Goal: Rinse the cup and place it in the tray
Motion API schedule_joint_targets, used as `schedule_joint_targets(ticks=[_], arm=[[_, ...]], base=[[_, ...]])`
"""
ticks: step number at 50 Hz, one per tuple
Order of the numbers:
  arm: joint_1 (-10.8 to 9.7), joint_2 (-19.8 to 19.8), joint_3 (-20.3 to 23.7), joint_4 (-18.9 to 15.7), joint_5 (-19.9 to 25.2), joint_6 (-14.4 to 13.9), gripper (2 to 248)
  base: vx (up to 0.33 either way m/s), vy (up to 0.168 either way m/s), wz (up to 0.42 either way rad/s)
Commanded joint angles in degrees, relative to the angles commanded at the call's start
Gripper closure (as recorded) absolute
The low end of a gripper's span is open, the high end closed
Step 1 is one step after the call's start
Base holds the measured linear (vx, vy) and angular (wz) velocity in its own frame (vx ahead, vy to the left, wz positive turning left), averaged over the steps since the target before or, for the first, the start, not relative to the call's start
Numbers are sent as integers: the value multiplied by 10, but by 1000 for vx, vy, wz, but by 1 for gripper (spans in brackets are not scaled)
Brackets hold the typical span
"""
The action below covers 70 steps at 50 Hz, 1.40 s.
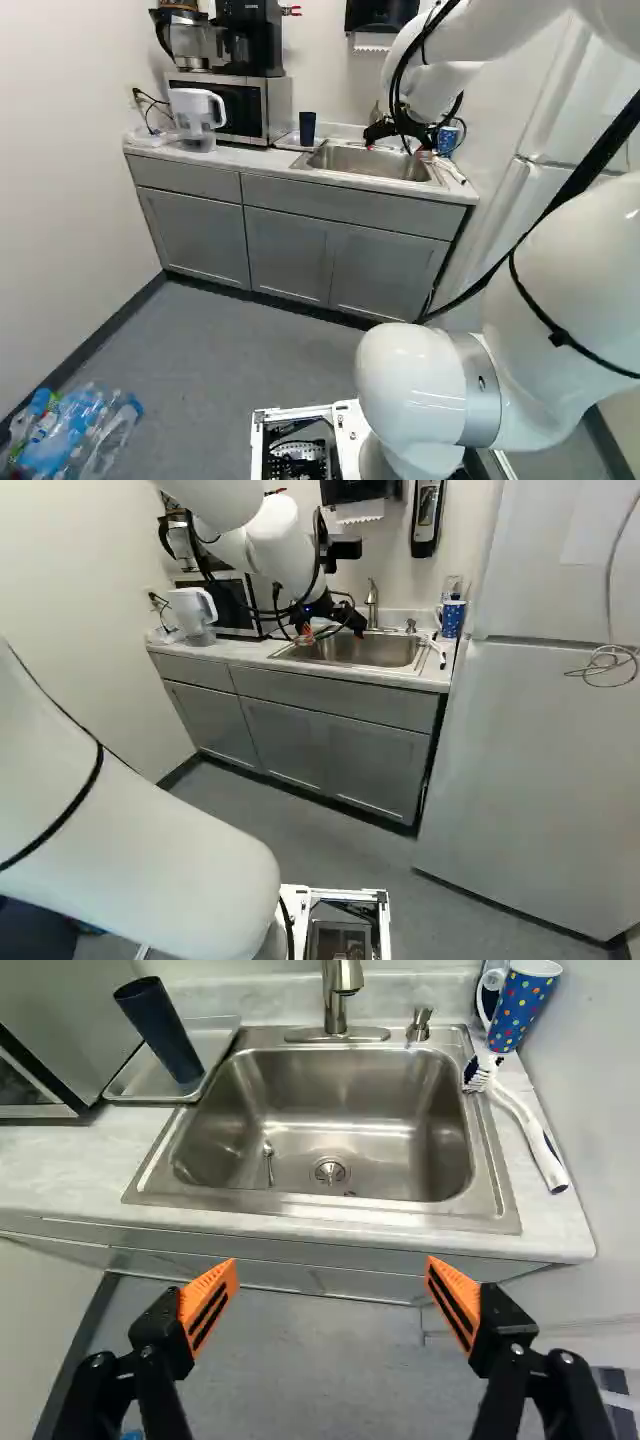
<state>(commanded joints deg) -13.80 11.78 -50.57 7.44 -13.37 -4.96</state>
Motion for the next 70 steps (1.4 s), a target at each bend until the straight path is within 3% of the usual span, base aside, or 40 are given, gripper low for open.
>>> schedule_joint_targets(ticks=[34,70], arm=[[29,9,96,-16,133,10,3],[76,23,251,-41,348,27,3]], base=[[0,0,0],[0,0,0]])
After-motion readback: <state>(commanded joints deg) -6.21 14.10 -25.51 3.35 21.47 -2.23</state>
